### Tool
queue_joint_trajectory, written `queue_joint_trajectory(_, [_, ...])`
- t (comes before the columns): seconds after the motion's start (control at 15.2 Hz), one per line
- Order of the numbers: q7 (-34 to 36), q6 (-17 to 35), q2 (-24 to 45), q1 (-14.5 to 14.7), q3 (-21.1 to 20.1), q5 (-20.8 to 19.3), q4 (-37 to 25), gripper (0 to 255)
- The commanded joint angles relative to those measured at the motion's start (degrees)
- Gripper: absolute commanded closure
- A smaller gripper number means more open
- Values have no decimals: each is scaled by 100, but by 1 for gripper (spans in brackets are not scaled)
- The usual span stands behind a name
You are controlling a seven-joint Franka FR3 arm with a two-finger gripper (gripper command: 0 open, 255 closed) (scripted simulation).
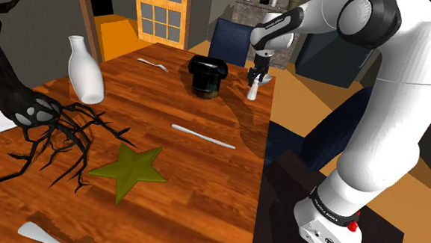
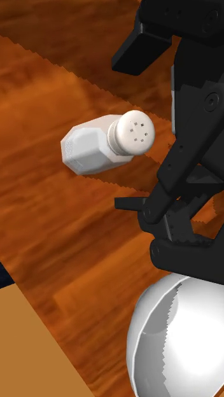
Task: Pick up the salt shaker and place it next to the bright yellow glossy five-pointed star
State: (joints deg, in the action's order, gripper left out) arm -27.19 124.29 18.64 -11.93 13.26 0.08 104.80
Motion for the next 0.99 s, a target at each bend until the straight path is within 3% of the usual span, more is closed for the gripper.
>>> queue_joint_trajectory(0.0, [0, 2, 2, 0, 0, 0, 0, 0])
queue_joint_trajectory(0.07, [0, 1, 1, 0, 0, 0, 0, 0])
queue_joint_trajectory(0.13, [0, 1, 1, 0, 0, 0, 0, 255])
queue_joint_trajectory(0.92, [5, -197, -99, 8, 9, -22, -101, 255])
